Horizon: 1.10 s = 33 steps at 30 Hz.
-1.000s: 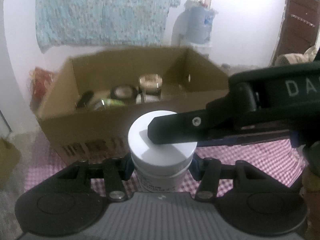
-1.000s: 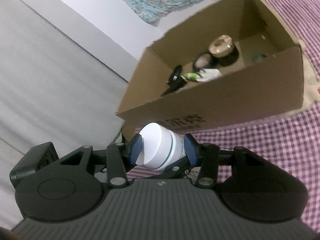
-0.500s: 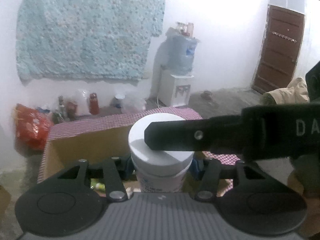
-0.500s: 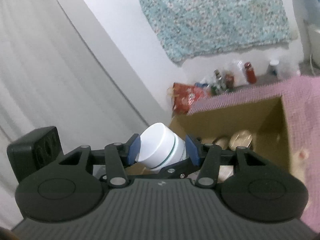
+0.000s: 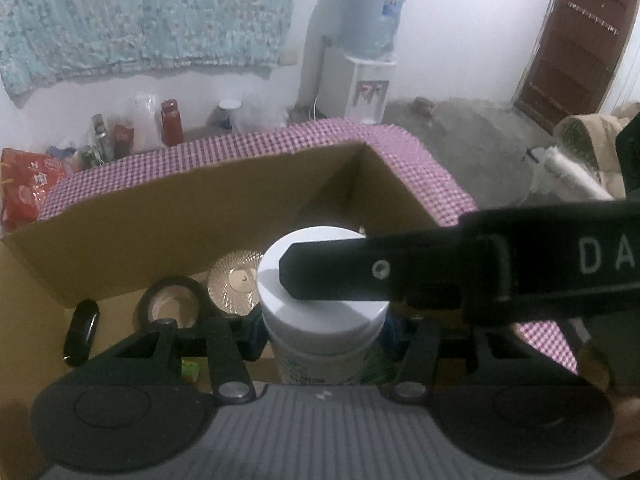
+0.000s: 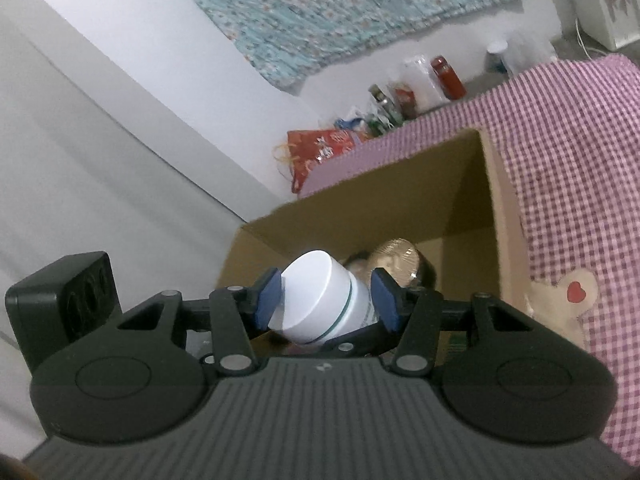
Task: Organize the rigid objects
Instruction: 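Carry the white pill bottle into the box and open the right gripper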
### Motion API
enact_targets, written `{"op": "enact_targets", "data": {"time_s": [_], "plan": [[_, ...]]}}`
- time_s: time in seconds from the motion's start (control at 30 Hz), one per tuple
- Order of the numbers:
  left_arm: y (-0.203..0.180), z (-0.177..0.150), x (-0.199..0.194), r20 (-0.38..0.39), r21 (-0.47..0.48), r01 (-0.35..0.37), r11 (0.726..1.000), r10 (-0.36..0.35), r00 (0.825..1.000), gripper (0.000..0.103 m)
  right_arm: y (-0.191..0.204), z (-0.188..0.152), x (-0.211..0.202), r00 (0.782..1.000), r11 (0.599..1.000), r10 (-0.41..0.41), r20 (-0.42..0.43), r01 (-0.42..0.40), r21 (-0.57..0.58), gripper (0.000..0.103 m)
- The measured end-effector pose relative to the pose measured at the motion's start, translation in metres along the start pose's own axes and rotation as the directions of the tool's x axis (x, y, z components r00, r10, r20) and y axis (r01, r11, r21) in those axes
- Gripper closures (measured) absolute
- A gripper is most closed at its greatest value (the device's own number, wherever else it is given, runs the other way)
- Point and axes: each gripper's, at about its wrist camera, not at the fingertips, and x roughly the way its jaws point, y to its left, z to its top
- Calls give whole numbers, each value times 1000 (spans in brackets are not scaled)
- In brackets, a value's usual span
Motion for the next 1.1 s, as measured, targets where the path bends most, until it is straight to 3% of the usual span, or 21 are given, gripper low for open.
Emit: {"op": "enact_targets", "data": {"time_s": [0.43, 0.6, 0.87, 0.97, 1.03, 1.1], "plan": [[-11, -6, 3, -29, 2, -23, 1000, 23, 999, 46, 11, -2, 9, 998, 994, -60, 0, 60, -93, 56], [-14, -6, -11, 9, -15, -26, 1000, 26, 1000, 31, 15, 5, 0, 994, 990, -100, 49, 104, -90, 54], [-21, -18, -80, 149, -20, -32, 999, 34, 988, 12, 37, -9, -71, 979, 990, -69, 193, 91, -110, 50], [-21, -28, -113, 210, -30, -27, 999, 33, 977, 0, 48, -23, -102, 965, 989, -63, 255, 95, -114, 33], [-22, -39, -134, 239, -43, -35, 998, 45, 970, 0, 53, -36, -120, 957, 990, -48, 286, 83, -113, 14], [-21, -51, -149, 238, -74, -60, 995, 76, 968, 0, 57, -49, -133, 954, 993, -18, 299, 52, -107, 6]]}}
